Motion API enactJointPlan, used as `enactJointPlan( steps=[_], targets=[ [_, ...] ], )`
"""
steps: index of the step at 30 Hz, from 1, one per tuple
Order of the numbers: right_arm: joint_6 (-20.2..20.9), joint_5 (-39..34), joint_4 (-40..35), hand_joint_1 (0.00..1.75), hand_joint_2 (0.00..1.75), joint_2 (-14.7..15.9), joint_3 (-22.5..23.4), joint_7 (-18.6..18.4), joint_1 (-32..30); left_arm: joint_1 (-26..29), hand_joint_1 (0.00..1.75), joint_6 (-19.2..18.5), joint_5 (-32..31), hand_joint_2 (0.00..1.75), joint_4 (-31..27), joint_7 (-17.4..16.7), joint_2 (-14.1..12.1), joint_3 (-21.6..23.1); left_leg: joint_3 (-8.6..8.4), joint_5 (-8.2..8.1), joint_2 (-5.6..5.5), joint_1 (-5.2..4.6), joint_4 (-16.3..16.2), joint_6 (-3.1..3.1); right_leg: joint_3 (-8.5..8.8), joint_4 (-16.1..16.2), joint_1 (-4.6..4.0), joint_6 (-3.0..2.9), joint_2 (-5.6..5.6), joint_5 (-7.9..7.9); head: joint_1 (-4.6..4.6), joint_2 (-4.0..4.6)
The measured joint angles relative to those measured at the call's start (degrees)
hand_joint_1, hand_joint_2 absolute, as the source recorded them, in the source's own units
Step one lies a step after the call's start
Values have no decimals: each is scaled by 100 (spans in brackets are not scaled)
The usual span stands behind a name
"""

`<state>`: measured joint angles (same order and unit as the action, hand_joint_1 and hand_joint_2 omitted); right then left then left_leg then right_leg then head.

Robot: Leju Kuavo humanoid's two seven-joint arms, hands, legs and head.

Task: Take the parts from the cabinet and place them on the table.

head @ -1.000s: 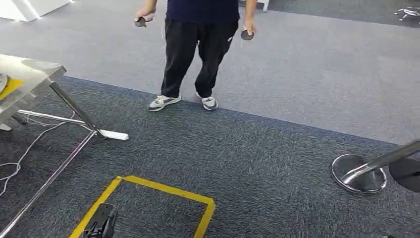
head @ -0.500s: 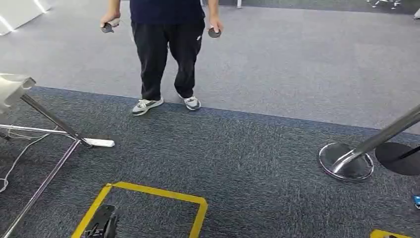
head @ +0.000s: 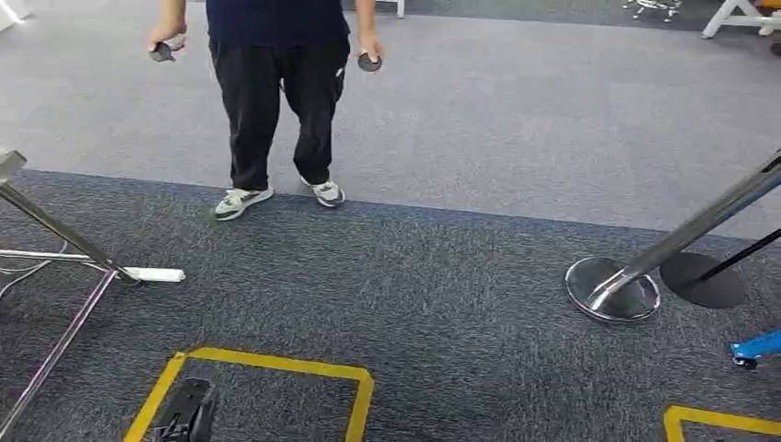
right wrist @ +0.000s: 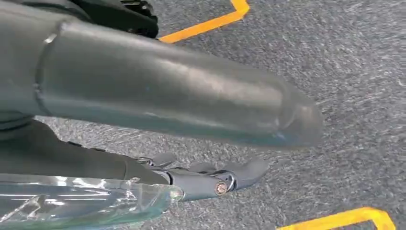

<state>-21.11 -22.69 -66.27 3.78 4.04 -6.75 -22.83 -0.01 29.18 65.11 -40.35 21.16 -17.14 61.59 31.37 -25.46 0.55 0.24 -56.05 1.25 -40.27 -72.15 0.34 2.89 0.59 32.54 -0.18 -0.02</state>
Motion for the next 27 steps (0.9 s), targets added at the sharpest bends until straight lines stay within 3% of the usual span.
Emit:
enactJointPlan(
  steps=[1, 2, 3, 5, 6, 7, 8, 11, 12, 13, 15, 16, 17, 18, 19, 20, 21, 22, 24, 26, 27],
  targets=[
    [-11, -11, 6, 0, 0, 0, -13, 4, -9, 11, 0, 2, 0, 0, 2, -2, 0, 0, 0, 0, 35, -2, -2, 0, -162, -345, 1, 13, -12, 113, 0, 0],
    [-20, -24, 13, 0, 0, 4, -28, 9, -16, 15, 0, 2, -2, 0, 0, -2, 0, 0, -4, -1, 66, -3, -2, 0, -200, -437, 2, 19, -15, 92, 2, 0],
    [-26, -44, 20, 0, 0, 15, -42, 13, -25, 14, 0, 4, -7, 0, 2, -2, 0, 0, -9, -4, 98, -3, -4, -2, -89, -239, 6, 23, -18, -71, -2, 0],
    [-48, -85, 24, 0, 0, 57, -85, 28, -19, 13, 0, 4, -22, 0, 0, -2, 11, 0, -43, -23, 161, -1, -7, -31, 473, 780, 17, 17, -108, -554, 0, 0],
    [-59, -90, 24, 0, 0, 77, -102, 35, -11, 13, 0, 6, -24, 0, 2, -2, 13, 0, -66, -41, 184, -20, -15, -64, 749, 1251, 21, 26, -276, -681, -2, 0],
    [-63, -92, 24, 0, 0, 83, -125, 35, 20, 15, 0, 7, -26, 0, 2, -2, 2, -2, -61, -67, 206, -58, -44, -102, 777, 1368, -18, -6, -288, -602, -4, 0],
    [-66, -94, 24, 0, 0, 89, -135, 42, 32, 12, 0, 9, -31, 0, 0, -2, -9, -4, -59, -64, 220, -59, -46, -122, 801, 1373, -4, -75, -217, -635, 17, 0],
    [-83, -101, 26, 0, 0, 103, -151, 39, -2, 2, 0, 15, -31, 0, 0, 0, -7, -4, -70, -49, 312, -36, -20, -204, 770, 1375, -22, -196, -124, -668, 4, 0],
    [-83, -100, 26, 0, 0, 107, -155, 42, -5, 3, 0, 15, -33, 0, 0, -2, -4, -4, -56, -123, 244, -20, -85, -237, 777, 1388, -2, -233, -94, -690, 11, 0],
    [-83, -101, 26, 0, 0, 114, -157, 42, 8, 1, 0, 15, -35, 0, 0, 0, 2, -4, 52, -307, 130, -20, -322, -255, 769, 1389, 1, -264, -68, -695, 31, 0],
    [-83, -101, 26, 0, 0, 129, -164, 44, 21, 12, 0, 22, -35, 0, 0, 0, 2, -4, 526, -795, 19, -20, -1317, -273, 745, 1389, -6, -301, 10, -702, 31, 0],
    [-83, -103, 26, 0, 0, 129, -166, 42, 18, 19, 0, 22, -35, 0, 2, -2, 4, -2, 735, -923, 1, -22, -1718, -271, 736, 1388, -15, -304, 49, -704, 31, 0],
    [-92, -111, 26, 0, 0, 129, -173, 44, 11, 24, 0, 22, -35, 0, 2, -2, 11, -2, 842, -914, -3, -22, -1886, -262, 734, 1388, -20, -306, 96, -706, 28, 0],
    [-103, -131, 26, 0, 0, 129, -177, 44, 8, 25, 0, 22, -37, 0, 0, 0, 15, -2, 807, -773, -5, -23, -1779, -248, 737, 1388, -22, -305, 137, -707, 31, 0],
    [-122, -160, 26, 0, 0, 133, -184, 46, 10, 22, 0, 20, -42, 0, 0, 0, 15, -2, 656, -525, -10, -23, -1446, -228, 741, 1388, -23, -302, 186, -708, 28, 0],
    [-133, -192, 26, 0, 0, 140, -199, 55, 12, 19, 0, 20, -48, 0, 0, -2, 15, -4, 424, -257, -35, -22, -969, -210, 752, 1388, -22, -297, 231, -711, 31, 0],
    [-153, -212, 26, 0, 0, 146, -227, 66, 13, 14, 0, 20, -55, 0, 0, 0, 13, -7, 153, -25, -137, -18, -444, -192, 764, 1388, -16, -288, 272, -713, 31, 0],
    [-168, -227, 26, 0, 0, 155, -249, 74, 19, 6, 0, 20, -57, 0, 0, 0, 13, -7, 4, -20, -300, -18, -126, -173, 751, 1372, -38, -258, 306, -710, 28, 0],
    [-177, -262, 26, 0, 0, 177, -275, 85, 25, -4, 0, 20, -68, 0, 2, 0, 15, -9, -1, -42, -262, -25, -52, -167, 696, 1365, -24, -191, 368, -726, 22, 0],
    [-184, -275, 31, 0, 0, 181, -280, 90, 1, -5, 0, 22, -74, 0, 2, 0, 13, -13, -11, -19, -214, -39, -27, -101, 644, 1399, 0, -112, 423, -742, 22, 0],
    [-184, -282, 33, 0, 0, 190, -288, 90, -9, -10, 0, 20, -77, 0, 2, 0, 13, -24, -28, 14, -151, -9, 10, -53, 634, 1329, 5, -97, 323, -701, 22, 0]
  ],
)
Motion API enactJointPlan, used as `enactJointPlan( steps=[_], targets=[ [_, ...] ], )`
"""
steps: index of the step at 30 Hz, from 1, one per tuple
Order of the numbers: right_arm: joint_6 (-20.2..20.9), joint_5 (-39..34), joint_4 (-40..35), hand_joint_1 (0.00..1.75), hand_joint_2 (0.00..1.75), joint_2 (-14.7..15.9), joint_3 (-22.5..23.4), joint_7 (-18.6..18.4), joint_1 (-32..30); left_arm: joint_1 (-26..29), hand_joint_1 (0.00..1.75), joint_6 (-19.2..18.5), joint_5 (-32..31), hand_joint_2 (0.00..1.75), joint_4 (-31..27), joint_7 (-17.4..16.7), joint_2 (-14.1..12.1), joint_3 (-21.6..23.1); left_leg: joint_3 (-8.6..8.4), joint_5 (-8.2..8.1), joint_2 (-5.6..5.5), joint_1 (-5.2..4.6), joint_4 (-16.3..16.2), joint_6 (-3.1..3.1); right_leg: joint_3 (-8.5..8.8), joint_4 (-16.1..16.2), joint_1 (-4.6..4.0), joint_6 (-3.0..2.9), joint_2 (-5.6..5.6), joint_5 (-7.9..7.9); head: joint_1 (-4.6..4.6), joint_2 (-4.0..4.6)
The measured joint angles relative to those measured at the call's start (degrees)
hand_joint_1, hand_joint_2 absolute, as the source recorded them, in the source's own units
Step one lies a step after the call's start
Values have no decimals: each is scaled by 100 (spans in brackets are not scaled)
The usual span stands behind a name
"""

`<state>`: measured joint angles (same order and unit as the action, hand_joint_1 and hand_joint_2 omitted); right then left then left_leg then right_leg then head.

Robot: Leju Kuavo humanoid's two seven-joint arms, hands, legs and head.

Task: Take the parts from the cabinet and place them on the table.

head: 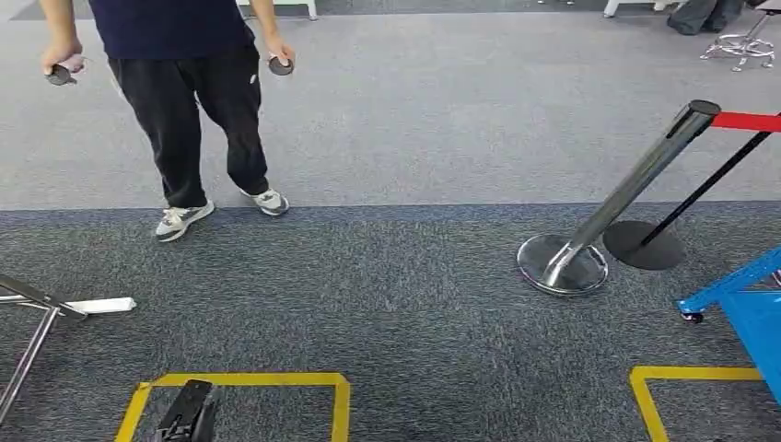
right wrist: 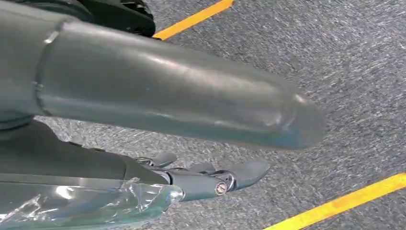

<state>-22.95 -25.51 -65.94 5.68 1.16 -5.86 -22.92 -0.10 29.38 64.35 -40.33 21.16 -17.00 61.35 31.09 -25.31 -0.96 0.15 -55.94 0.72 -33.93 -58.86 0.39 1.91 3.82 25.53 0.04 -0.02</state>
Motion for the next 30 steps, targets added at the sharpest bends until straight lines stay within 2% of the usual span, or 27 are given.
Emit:
enactJointPlan(
  steps=[1, 2, 4, 5, 6, 7, 8, 9, 10, 11, 14, 15, 16, 17, 19, 20, 21, 22, 23, 24, 25, 26, 27, 29, 30],
  targets=[
    [0, 0, 0, 0, 0, 2, -13, 0, 0, 0, 0, 0, -2, 0, 0, 0, 0, -13, -2, -12, 19, -2, 0, 22, -85, -194, -15, 21, -188, 141, -20, 0],
    [-2, 0, 0, 0, 0, 11, -20, 0, 24, 9, 0, 0, -7, 0, 0, 0, 0, -20, -1, -12, 56, -5, -1, 48, -279, -592, -12, 48, -272, 376, -18, 0],
    [-2, 0, 2, 0, 0, 15, -35, 0, 41, 25, 0, -2, -7, 0, 0, 0, 0, -20, 5, -16, 148, -10, -4, 54, -710, -1497, -8, 81, -328, 769, -13, 0],
    [-2, -2, 9, 0, 0, 15, -39, 0, 33, 26, 0, -2, -7, 0, 0, 0, 0, -20, 4, -17, 187, -10, -5, 54, -834, -1754, -3, 96, -333, 812, -13, 0],
    [-2, -2, 18, 0, 0, 20, -44, 0, 30, 25, 0, -4, -7, 0, 0, 0, 0, -20, 1, -18, 223, -9, -5, 54, -797, -1691, 6, 105, -338, 719, -13, 0],
    [-2, -2, 22, 0, 0, 30, -52, 0, 27, 24, 0, -4, -7, 0, 0, 0, 0, -20, -7, -26, 255, -8, -7, 45, -631, -1384, 19, 111, -348, 522, -15, 0],
    [-2, -11, 24, 0, 0, 35, -59, 0, 29, 25, 0, -7, -7, 0, 0, 0, 7, -20, -21, -34, 288, -3, -8, 33, -370, -908, 29, 114, -383, 289, -9, 0],
    [-4, -15, 24, 0, 0, 44, -61, 0, 34, 25, 0, -13, -7, 0, 0, 0, 11, -20, -42, -48, 315, 4, -11, 9, -64, -368, 37, 125, -469, 82, -13, 0],
    [-7, -17, 26, 0, 0, 46, -74, 0, 48, 26, 0, -15, -7, 0, 0, 0, 2, -22, -59, -65, 346, -17, -17, -36, 117, 3, 26, 144, -630, 109, -13, 0],
    [-11, -24, 31, 0, 0, 46, -90, 2, 68, 23, 0, -13, -4, 0, 0, 0, -4, -22, -54, -89, 354, -40, -51, -70, 140, 30, 23, 64, -543, 67, -7, 0],
    [-13, -31, 48, 0, 0, 48, -120, 2, 58, 20, 0, -2, -4, 0, 0, 0, -11, -24, -59, -50, 431, -22, -19, -139, 109, 3, -17, -51, -444, 52, 0, 0],
    [-13, -48, 55, 0, 0, 48, -122, 2, 64, 18, 0, 0, -7, 0, 0, 0, -9, -26, -52, -82, 441, -15, -24, -173, 120, 18, 0, -100, -411, 29, -2, 0],
    [-11, -102, 59, 0, 0, 50, -133, 7, 69, 17, 0, 11, -9, 0, 0, 0, -4, -28, -13, -199, 327, -3, -140, -201, 115, 23, 10, -130, -387, 21, 4, 0],
    [-13, -164, 74, 0, 0, 72, -164, 18, 100, 17, 0, 26, -13, 0, -2, -2, -7, -31, 134, -410, 235, -4, -467, -212, 108, 23, 10, -163, -359, 20, 15, 0],
    [-39, -313, 109, 0, 0, 111, -275, 66, 143, 50, 0, 83, -11, 0, -2, -4, -22, -46, 607, -847, 159, -5, -1443, -216, 90, 23, -3, -191, -286, 16, 11, 0],
    [-53, -387, 136, 0, 0, 131, -319, 94, 154, 77, 0, 87, -11, 0, -2, -7, -26, -57, 824, -967, 148, -6, -1846, -207, 85, 23, -9, -192, -242, 15, 11, 0],
    [-65, -443, 157, 0, 0, 140, -367, 111, 162, 102, 0, 98, -9, 0, -2, -7, -26, -68, 911, -927, 145, -8, -1966, -198, 85, 22, -16, -194, -197, 13, 9, 0],
    [-109, -512, 184, 0, 0, 157, -424, 151, 174, 120, 0, 114, 2, 0, -4, -9, -30, -74, 849, -732, 142, -11, -1793, -177, 89, 22, -19, -195, -153, 12, 11, 0],
    [-159, -612, 201, 0, 0, 186, -491, 205, 191, 132, 0, 138, 11, 0, -9, -9, -39, -83, 672, -473, 132, -11, -1408, -153, 94, 22, -19, -189, -109, 9, 6, 0],
    [-207, -690, 214, 0, 0, 214, -561, 264, 215, 146, 0, 157, 28, 0, -24, -9, -57, -92, 419, -212, 97, -11, -900, -131, 104, 22, -18, -183, -66, 5, 11, 0],
    [-241, -741, 223, 0, 0, 241, -619, 311, 240, 154, 0, 164, 33, 0, -37, -9, -72, -107, 167, -28, -36, -7, -413, -113, 105, 22, -8, -174, -30, 1, 9, 0],
    [-260, -769, 232, 0, 0, 276, -667, 341, 283, 156, 0, 166, 33, 0, -50, -9, -87, -114, 12, -52, -191, -4, -60, -104, 74, -19, -49, -135, 16, 11, 11, 0],
    [-266, -782, 240, 0, 0, 291, -706, 358, 298, 154, 0, 168, 35, 0, -57, -9, -98, -116, 29, -48, -140, -5, -70, -124, 54, 7, -29, -106, 40, -3, -9, 0],
    [-280, -811, 249, 0, 0, 321, -752, 376, 305, 165, 0, 175, 37, 0, -72, -9, -105, -116, 40, -42, -111, -42, -66, -80, 44, 51, 11, -28, 99, -39, 6, 0],
    [-291, -855, 265, 0, 0, 339, -811, 411, 305, 168, 0, 186, 39, 0, -81, -9, -105, -116, 28, -16, -82, -34, -29, -36, -12, 67, 11, 12, 122, -42, 9, 0]
  ],
)
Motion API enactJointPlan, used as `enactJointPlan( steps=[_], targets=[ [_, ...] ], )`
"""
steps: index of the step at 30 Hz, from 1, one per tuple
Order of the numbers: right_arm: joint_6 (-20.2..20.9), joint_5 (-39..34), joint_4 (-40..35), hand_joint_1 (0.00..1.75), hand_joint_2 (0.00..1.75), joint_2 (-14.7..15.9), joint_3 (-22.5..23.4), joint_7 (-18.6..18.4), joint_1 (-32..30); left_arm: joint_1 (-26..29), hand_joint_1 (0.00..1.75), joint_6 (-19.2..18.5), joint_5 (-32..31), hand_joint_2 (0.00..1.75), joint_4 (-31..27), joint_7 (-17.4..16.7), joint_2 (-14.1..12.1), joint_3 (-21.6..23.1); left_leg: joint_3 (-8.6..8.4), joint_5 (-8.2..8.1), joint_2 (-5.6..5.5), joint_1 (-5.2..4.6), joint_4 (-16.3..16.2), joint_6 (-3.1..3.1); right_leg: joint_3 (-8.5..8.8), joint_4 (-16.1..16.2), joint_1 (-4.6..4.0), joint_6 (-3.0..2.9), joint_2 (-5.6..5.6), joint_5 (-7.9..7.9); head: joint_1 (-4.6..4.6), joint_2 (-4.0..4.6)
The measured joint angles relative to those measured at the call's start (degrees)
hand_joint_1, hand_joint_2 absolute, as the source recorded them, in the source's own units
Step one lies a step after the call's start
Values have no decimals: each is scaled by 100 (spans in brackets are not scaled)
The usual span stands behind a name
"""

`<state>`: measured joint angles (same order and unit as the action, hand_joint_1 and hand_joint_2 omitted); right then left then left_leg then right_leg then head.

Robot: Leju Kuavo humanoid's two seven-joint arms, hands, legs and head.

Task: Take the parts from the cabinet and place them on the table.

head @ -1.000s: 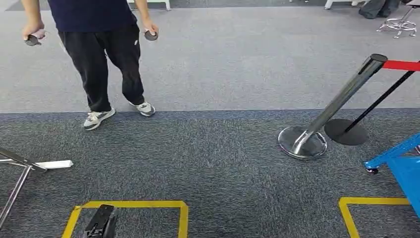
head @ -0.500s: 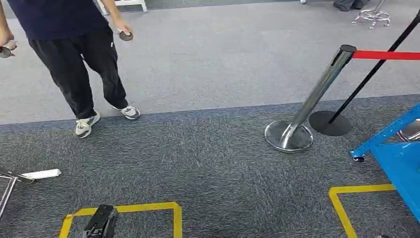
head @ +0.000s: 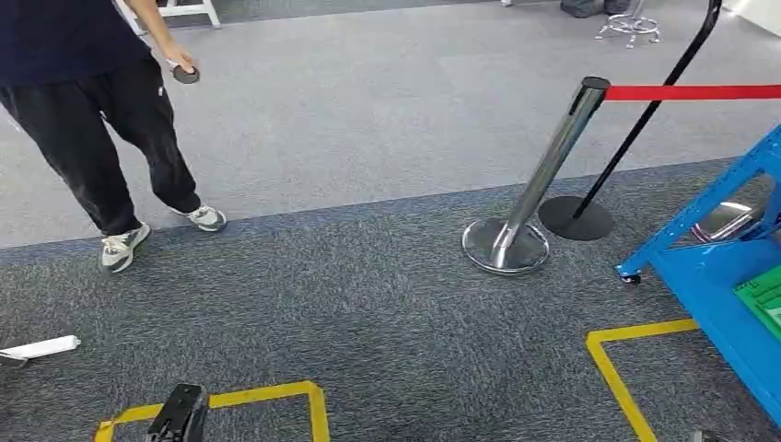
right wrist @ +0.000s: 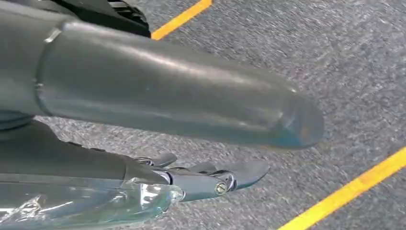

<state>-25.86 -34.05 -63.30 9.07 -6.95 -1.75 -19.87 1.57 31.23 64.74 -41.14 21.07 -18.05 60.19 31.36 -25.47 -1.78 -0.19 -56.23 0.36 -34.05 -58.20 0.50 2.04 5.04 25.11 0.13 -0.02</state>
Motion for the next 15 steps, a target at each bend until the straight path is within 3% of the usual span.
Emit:
enactJointPlan(
  steps=[1, 2, 4, 5, 6, 7, 8, 10, 11, 12, 15],
  targets=[
    [-9, -41, 9, 0, 0, 24, -46, 35, 6, -6, 0, 0, 0, 0, -7, -2, 0, -2, -11, 32, 59, 24, 27, 42, 2, -66, 2, 7, -123, 42, -11, 0],
    [-33, -107, 15, 0, 0, 53, -96, 70, 36, -8, 0, -9, 0, 0, -11, 0, -2, -4, -9, 25, 81, 22, 28, 68, -97, -290, -11, 30, -332, 223, -22, 0],
    [-118, -254, 37, 0, 0, 125, -232, 90, 145, 5, 0, -50, 0, 0, -11, 7, 2, -4, -8, 19, 183, 10, 26, 93, -514, -1166, -10, 73, -438, 708, -9, 0],
    [-149, -319, 48, 0, 0, 146, -300, 90, 171, 1, 0, -61, 0, 0, -11, 9, 2, -4, -2, 17, 230, 7, 23, 96, -714, -1592, -10, 92, -451, 880, -20, 0],
    [-181, -389, 57, 0, 0, 177, -361, 87, 167, -5, 0, -74, 0, 0, -11, 9, 9, -7, -5, 14, 267, 7, 23, 99, -825, -1834, -8, 106, -455, 927, -13, 0],
    [-212, -441, 63, 0, 0, 199, -413, 87, 148, -15, 0, -88, 0, 0, -11, 11, 18, -7, -13, 10, 295, 7, 22, 99, -782, -1774, -6, 112, -459, 832, -15, 0],
    [-234, -474, 68, 0, 0, 227, -457, 87, 134, -21, 0, -96, -2, 0, -11, 11, 28, -9, -23, 5, 321, 8, 21, 94, -620, -1458, -4, 110, -469, 631, -17, 0],
    [-249, -511, 70, 0, 0, 280, -511, 90, 135, -31, 0, -107, -7, 0, -11, 11, 53, -11, -64, -21, 384, 13, 18, 56, -15, -338, -2, 102, -605, 143, -17, 0],
    [-256, -514, 70, 0, 0, 293, -535, 92, 149, -31, 0, -107, -9, 0, -11, 11, 50, -18, -77, -42, 414, -15, 12, 21, 120, -31, -21, 84, -748, 138, -17, 0],
    [-273, -529, 72, 0, 0, 302, -577, 98, 157, -40, 0, -107, -11, 0, -9, 11, 50, -22, -83, -60, 424, -32, -15, -6, 141, -9, -21, 22, -651, 89, -6, 0],
    [-289, -577, 81, 0, 0, 328, -647, 98, 133, -54, 0, -109, -17, 0, -9, 13, 57, -42, -82, -37, 502, -15, 2, -67, 119, -46, -52, -76, -561, 74, -4, 0]
  ],
)
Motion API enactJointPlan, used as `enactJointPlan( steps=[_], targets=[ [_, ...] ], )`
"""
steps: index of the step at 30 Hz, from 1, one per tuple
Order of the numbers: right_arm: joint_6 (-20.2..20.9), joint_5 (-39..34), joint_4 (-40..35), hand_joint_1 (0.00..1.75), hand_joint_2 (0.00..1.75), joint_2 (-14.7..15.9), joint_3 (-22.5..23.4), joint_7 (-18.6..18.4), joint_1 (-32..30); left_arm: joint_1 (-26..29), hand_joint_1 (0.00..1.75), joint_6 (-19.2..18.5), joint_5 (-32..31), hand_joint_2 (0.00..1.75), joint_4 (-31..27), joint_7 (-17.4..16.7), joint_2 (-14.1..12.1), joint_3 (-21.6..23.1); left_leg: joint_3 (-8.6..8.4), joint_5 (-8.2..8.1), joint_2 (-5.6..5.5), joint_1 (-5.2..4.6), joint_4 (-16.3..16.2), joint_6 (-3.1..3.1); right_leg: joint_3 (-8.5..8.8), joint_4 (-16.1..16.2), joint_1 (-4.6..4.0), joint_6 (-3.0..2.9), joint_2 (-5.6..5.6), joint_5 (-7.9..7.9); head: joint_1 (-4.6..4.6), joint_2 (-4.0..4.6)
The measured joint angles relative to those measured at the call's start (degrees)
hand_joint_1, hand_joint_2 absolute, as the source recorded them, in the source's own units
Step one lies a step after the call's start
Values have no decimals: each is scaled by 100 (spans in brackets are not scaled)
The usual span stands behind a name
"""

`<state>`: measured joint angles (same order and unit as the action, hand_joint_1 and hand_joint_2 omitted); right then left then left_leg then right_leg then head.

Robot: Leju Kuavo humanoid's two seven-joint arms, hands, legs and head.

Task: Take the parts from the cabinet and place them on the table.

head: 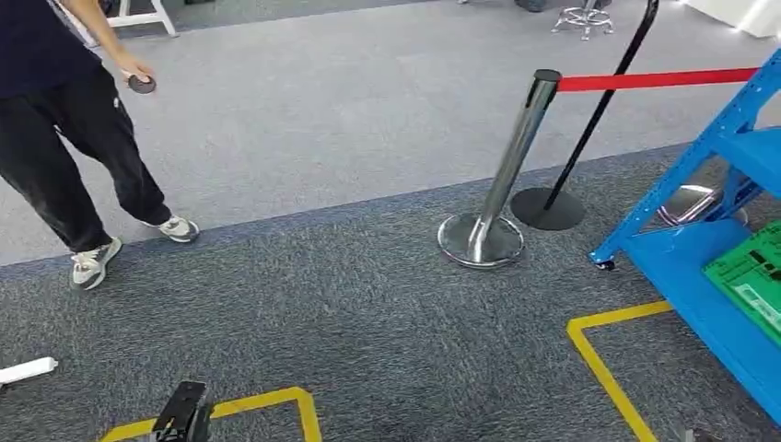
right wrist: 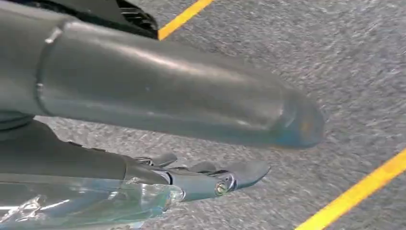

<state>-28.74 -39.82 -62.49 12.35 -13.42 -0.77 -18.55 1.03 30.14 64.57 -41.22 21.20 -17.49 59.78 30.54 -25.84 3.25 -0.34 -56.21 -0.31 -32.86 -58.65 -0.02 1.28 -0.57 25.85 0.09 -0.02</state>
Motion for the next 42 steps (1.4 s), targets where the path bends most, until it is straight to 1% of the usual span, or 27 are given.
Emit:
enactJointPlan(
  steps=[1, 2, 5, 6, 7, 8, 10, 11, 12, 16, 17, 18, 20, 21, 22, 24, 26, 27, 28, 31, 32, 33, 35, 37, 39, 41, 42],
  targets=[
    [-20, -24, 0, 0, 0, 15, -15, 2, -1, -2, 0, 0, -2, 0, 0, 0, 0, -9, 6, -50, -15, 8, -16, -42, 17, 25, 36, -46, 30, -27, 0, 0],
    [-28, -28, 0, 0, 0, 26, -35, 7, 1, -7, 0, 0, -7, 0, 0, 2, 4, -11, 50, -162, -136, 16, -149, -72, 16, 28, 42, -69, 52, -31, 9, 0],
    [-68, -87, 0, 0, 0, 63, -98, 44, 23, 0, 0, 2, -24, 0, 0, 4, 4, -9, 720, -816, -265, 26, -1523, -107, -17, 28, 39, -121, 152, -44, 11, 0],
    [-79, -122, 2, 0, 0, 70, -111, 57, 20, 8, 0, 0, -35, 0, 0, 4, 9, -9, 902, -885, -270, 26, -1845, -105, -23, 28, 36, -122, 194, -45, 13, 0],
    [-89, -148, 2, 0, 0, 81, -140, 65, 21, 11, 0, 0, -37, 0, 0, 4, 15, -9, 934, -802, -272, 27, -1861, -98, -22, 28, 35, -122, 232, -47, 9, 0],
    [-103, -164, 2, 0, 0, 96, -160, 81, 24, 10, 0, -2, -39, 0, 0, 4, 17, -9, 849, -595, -275, 28, -1642, -87, -22, 28, 36, -119, 274, -49, 13, 0],
    [-120, -208, 2, 0, 0, 116, -208, 98, 38, 4, 0, -7, -44, 0, 0, 4, 15, -15, 373, -80, -328, 39, -682, -61, -10, 28, 46, -97, 362, -61, 11, 0],
    [-127, -225, 2, 0, 0, 129, -232, 105, 47, 0, 0, -9, -46, 0, 0, 4, 17, -22, 119, 50, -534, 63, -211, -58, -14, 27, 48, -79, 401, -69, 13, 0],
    [-127, -229, 2, 0, 0, 142, -243, 109, 56, -6, 0, -11, -50, 0, 0, 4, 17, -26, 54, -5, -605, 66, 2, -62, -45, -22, 10, -40, 441, -52, 13, 0],
    [-133, -232, 4, 0, 0, 155, -277, 111, 25, -12, 0, -11, -54, 0, 0, 4, 17, -59, 70, 67, -467, 50, 28, 75, -131, 52, 62, 107, 554, -111, 13, 0],
    [-133, -232, 4, 0, 0, 160, -293, 111, 22, -21, 0, -13, -55, 0, 0, 4, 17, -63, 67, 79, -415, 51, 33, 105, -179, -75, 54, 114, 381, -10, -9, 0],
    [-135, -232, 4, 0, 0, 171, -302, 111, 37, -21, 0, -13, -59, 0, 0, 7, 17, -70, 74, 72, -395, 48, 33, 140, -321, -373, 44, 130, 241, 203, -17, 0],
    [-135, -232, 4, 0, 0, 184, -315, 111, 59, 2, 0, -11, -59, 0, 2, 7, 17, -68, 77, 68, -308, 29, 32, 154, -734, -1284, 45, 156, 130, 661, -9, 0],
    [-135, -232, 6, 0, 0, 184, -332, 111, 47, 7, 0, -13, -59, 0, 2, 7, 17, -66, 80, 65, -260, 24, 29, 159, -907, -1675, 45, 166, 111, 798, -13, 0],
    [-135, -234, 9, 0, 0, 184, -341, 111, 35, 10, 0, -11, -59, 0, 2, 7, 17, -66, 77, 64, -228, 23, 29, 160, -932, -1752, 47, 171, 106, 766, -11, 0],
    [-135, -234, 13, 0, 0, 190, -358, 111, 29, 7, 0, -13, -59, 0, 2, 7, 24, -66, 66, 57, -160, 24, 25, 153, -585, -1127, 50, 168, 83, 394, -13, 0],
    [-140, -236, 11, 0, 0, 210, -374, 111, 35, 7, 0, -13, -59, 0, 2, 7, 31, -66, 34, 30, -100, 21, 13, 108, 8, -88, 55, 173, -121, 25, -15, 0],
    [-144, -243, 11, 0, 0, 214, -380, 109, 50, 6, 0, -13, -59, 0, 2, 7, 20, -70, 36, 10, -85, -18, -6, 73, 34, 4, 25, 141, -149, 78, -11, 0],
    [-153, -245, 11, 0, 0, 221, -391, 118, 49, 4, 0, -15, -68, 0, 2, 7, 17, -68, 38, 7, -65, -20, -17, 53, 68, 14, 33, 76, -76, 47, 4, 0],
    [-181, -304, 11, 0, 0, 227, -411, 120, 29, -4, 0, -18, -76, 0, 2, 7, 22, -68, 36, 15, 8, 3, -10, -13, 20, 4, 15, -16, 11, 21, -4, 0],
    [-190, -330, 11, 0, 0, 236, -420, 129, 30, -7, 0, -18, -81, 0, 2, 7, 22, -72, 48, -37, -43, 16, -46, -54, 29, 17, 42, -51, 34, -1, 0, 0],
    [-197, -337, 11, 0, 0, 243, -424, 144, 38, -17, 0, -17, -92, 0, 2, 7, 31, -72, 158, -221, -170, 19, -288, -88, 22, 17, 47, -76, 68, -3, 15, 0],
    [-199, -339, 11, 0, 0, 249, -437, 153, 58, -10, 0, -18, -94, 0, 4, 7, 31, -74, 590, -647, -243, 26, -1166, -113, 2, 17, 47, -108, 129, -12, 13, 0],
    [-203, -347, 11, 0, 0, 256, -456, 162, 50, 4, 0, -17, -94, 0, 4, 7, 46, -72, 930, -777, -263, 27, -1766, -108, -5, 16, 44, -115, 201, -14, 11, 0],
    [-212, -376, 11, 0, 0, 267, -494, 195, 53, 4, 0, -18, -94, 0, 4, 4, 50, -72, 795, -421, -270, 30, -1409, -83, 0, 16, 45, -112, 268, -15, 11, 0],
    [-214, -415, 11, 0, 0, 271, -522, 232, 60, -4, 0, -15, -101, 0, 4, 7, 48, -89, 315, 45, -345, 35, -460, -52, 13, 17, 56, -100, 335, -21, 11, 0],
    [-216, -431, 11, 0, 0, 275, -524, 243, 62, -11, 0, -15, -103, 0, 4, 4, 50, -98, 156, 78, -459, 40, -139, -44, 0, 5, 32, -64, 363, -17, 13, 0]
  ],
)
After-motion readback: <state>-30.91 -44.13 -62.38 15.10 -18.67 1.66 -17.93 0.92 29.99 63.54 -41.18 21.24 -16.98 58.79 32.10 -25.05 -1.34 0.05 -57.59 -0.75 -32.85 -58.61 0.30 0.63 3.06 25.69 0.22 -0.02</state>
